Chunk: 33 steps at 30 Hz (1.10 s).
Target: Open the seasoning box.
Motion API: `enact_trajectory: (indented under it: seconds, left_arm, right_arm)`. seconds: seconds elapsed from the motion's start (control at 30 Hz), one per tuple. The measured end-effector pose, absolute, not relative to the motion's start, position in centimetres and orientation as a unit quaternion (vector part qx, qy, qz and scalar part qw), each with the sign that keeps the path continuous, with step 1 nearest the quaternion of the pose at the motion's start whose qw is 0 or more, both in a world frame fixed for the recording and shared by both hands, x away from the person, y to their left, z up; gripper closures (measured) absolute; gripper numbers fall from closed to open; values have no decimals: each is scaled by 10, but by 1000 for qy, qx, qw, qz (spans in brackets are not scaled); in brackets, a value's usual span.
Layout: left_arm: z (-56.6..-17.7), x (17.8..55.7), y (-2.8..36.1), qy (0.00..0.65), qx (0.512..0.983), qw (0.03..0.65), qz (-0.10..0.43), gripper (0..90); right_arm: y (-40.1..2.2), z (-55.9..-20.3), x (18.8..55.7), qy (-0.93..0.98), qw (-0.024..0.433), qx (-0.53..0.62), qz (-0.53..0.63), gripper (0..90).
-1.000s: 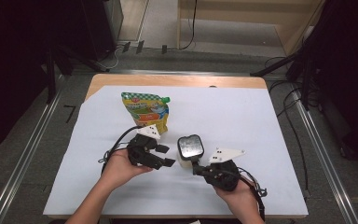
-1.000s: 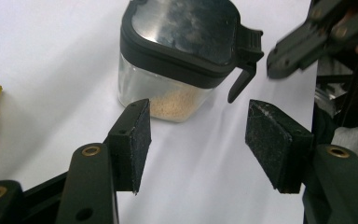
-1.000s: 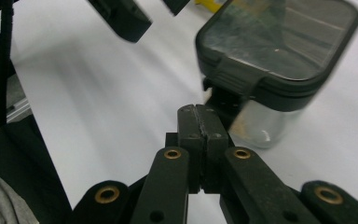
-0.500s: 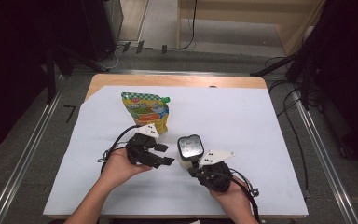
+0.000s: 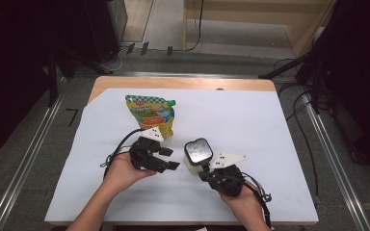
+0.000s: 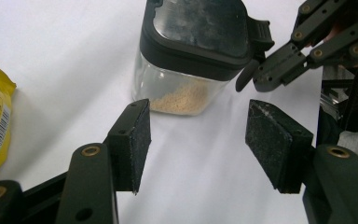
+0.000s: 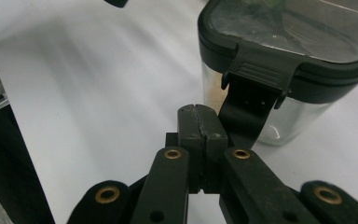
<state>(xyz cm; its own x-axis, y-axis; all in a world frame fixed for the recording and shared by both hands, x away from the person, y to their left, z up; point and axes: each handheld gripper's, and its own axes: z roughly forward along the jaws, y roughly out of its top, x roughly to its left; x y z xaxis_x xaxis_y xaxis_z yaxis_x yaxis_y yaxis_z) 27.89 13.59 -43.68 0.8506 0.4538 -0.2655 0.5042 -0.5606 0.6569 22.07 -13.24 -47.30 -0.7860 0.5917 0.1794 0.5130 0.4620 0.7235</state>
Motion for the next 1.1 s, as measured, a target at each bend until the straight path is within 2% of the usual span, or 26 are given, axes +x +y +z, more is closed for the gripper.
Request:
enact_trajectory:
  seconds: [0.43, 1.1]
  left_arm:
    - [-436, 279, 137, 272, 881, 385, -32, 410]
    - [-438, 282, 132, 255, 874, 410, -43, 321]
  right_arm:
    - [-154, -473, 229, 842, 55, 354, 403, 900]
    - [-189, -475, 253, 822, 63, 408, 391, 900]
